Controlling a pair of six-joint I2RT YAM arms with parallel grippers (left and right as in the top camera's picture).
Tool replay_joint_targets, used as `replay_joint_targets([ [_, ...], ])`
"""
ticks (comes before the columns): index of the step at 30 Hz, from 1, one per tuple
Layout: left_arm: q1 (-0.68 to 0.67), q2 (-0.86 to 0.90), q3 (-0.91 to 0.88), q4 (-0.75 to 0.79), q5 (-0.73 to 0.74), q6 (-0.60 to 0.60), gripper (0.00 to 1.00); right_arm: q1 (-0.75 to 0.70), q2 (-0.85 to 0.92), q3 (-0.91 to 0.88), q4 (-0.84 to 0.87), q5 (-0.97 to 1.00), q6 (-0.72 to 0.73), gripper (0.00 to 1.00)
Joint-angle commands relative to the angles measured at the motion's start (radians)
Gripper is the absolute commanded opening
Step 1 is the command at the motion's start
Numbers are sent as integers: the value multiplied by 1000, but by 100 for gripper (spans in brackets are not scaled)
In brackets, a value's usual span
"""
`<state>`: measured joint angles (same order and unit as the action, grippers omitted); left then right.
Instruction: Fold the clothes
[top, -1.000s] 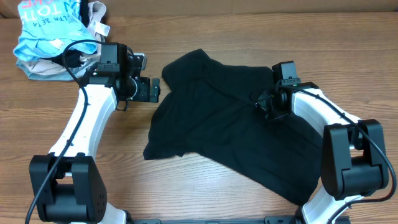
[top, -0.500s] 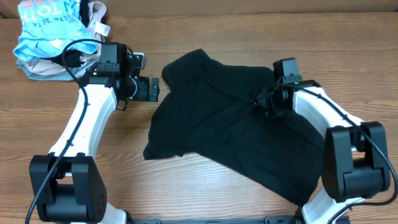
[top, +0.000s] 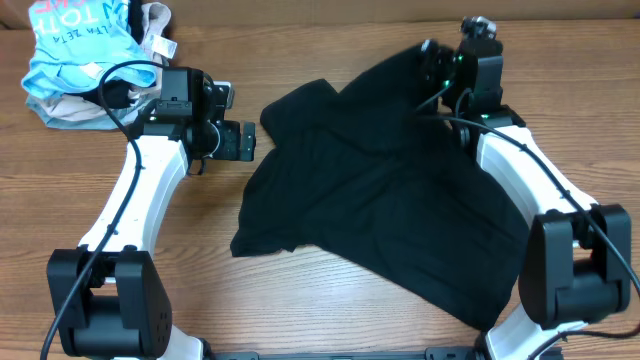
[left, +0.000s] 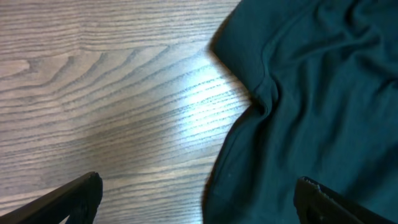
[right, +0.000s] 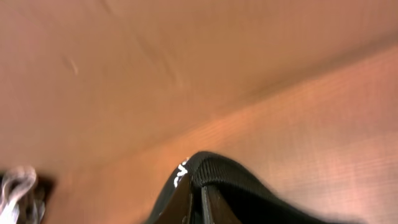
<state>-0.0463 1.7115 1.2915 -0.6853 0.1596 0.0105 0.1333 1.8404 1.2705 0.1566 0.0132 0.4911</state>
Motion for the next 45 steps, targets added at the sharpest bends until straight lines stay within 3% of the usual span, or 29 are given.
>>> replay_joint_targets([
  [1,-6,5,-2,13,-6,20,100,2,116,24,119,103,37,4],
  [5,-6,5,-1,26,-6,20,100,1,240,99,152,95,44,4],
  [7,-7,5,-2,32,-5,20,100,1,298,151,125,72,41,10],
  [14,-6,5,-2,35,-6,20,100,0,362,305,-58,45,-28,97],
  [15,-6,5,-2,36,-6,20,100,0,348,323,-93,45,-43,100],
  [19,-6,5,-2,44,-6,20,100,0,250,409,-304,45,-54,100],
  [29,-6,5,-2,48,-2,20,100,-29,-142,497,-1102,50,-41,100],
  [35,-6,5,-2,47,-2,20,100,-137,-272,496,-1569,223,204,100],
  [40,-6,5,-2,50,-2,19,100,-265,-299,421,-1712,241,220,100],
  [45,-6,6,-2,59,-2,15,100,-366,-304,237,-1658,230,192,100],
])
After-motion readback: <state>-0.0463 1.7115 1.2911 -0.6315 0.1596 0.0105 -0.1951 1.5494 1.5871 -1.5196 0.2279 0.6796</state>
